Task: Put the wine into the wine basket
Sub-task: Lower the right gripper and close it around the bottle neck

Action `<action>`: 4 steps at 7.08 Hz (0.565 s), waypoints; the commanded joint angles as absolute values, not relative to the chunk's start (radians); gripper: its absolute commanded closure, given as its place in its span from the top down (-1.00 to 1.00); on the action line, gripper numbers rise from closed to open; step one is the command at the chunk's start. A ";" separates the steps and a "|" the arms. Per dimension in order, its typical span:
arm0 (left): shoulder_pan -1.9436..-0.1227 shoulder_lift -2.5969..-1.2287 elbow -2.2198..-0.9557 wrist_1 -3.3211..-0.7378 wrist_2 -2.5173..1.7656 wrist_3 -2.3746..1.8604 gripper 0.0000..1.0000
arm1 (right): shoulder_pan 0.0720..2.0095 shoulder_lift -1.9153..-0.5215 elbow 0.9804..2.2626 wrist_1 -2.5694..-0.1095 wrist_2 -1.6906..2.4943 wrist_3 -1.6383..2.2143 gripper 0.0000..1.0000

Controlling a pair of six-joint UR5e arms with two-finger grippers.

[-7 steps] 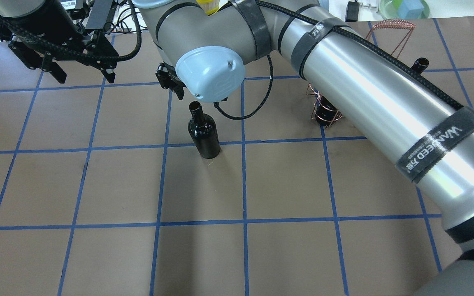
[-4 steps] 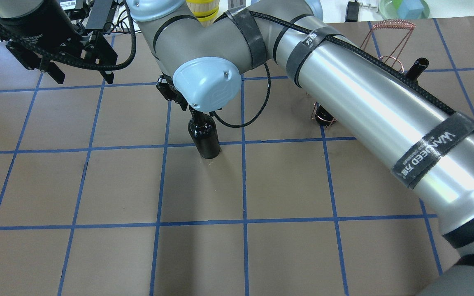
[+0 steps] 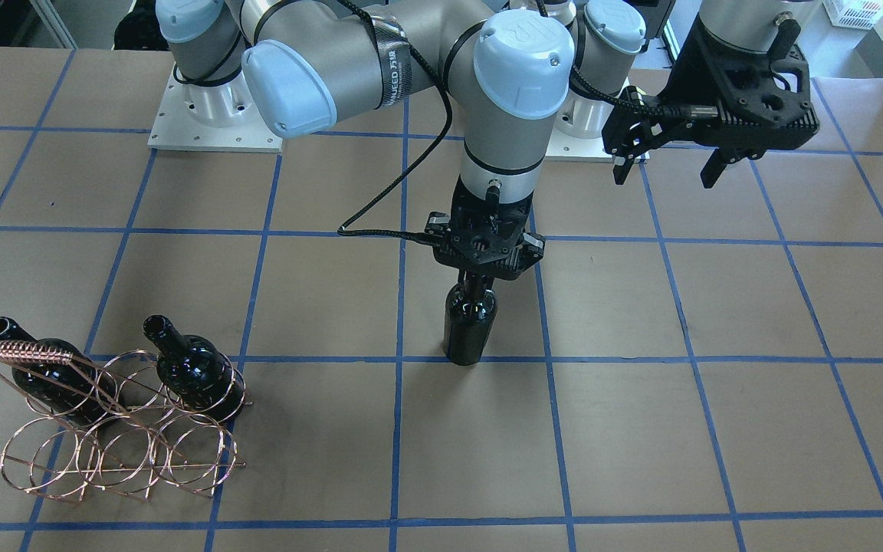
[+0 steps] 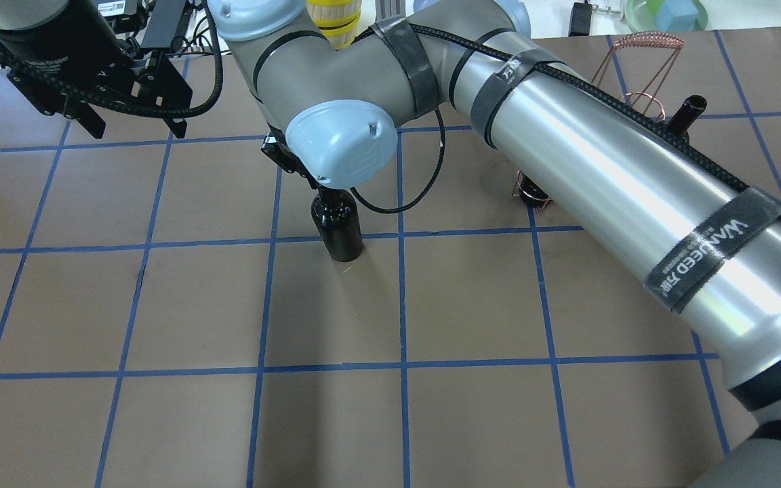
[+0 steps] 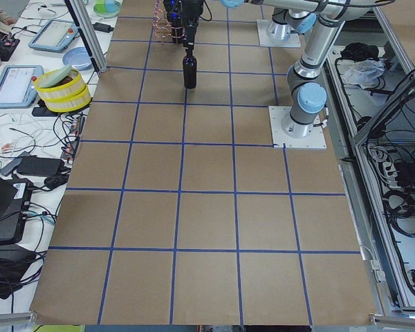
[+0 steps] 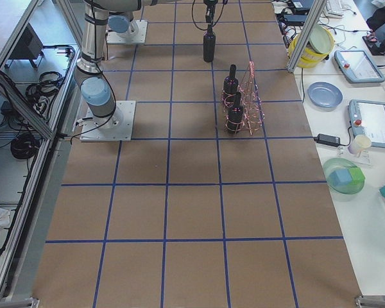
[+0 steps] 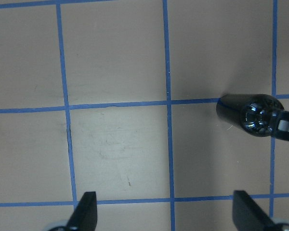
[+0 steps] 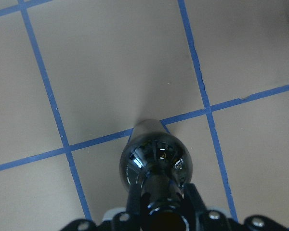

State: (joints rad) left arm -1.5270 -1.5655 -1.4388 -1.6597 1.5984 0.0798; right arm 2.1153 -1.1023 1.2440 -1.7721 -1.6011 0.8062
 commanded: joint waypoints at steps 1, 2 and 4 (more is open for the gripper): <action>-1.526 -1.565 -1.439 -1.660 1.598 0.080 1.00 | 2.115 -1.103 1.244 -1.787 -1.585 0.804 -0.70; -1.526 -1.565 -1.439 -1.660 1.598 0.080 1.00 | 2.115 -1.104 1.244 -1.787 -1.583 0.805 -0.76; -1.526 -1.563 -1.439 -1.660 1.600 0.080 1.00 | 2.097 -1.132 1.239 -1.781 -1.583 0.784 -0.79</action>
State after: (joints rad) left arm -1.5269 -1.5642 -1.4389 -1.6598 1.5988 0.0798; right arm 2.1097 -1.1163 1.2422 -1.7848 -1.5836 0.7993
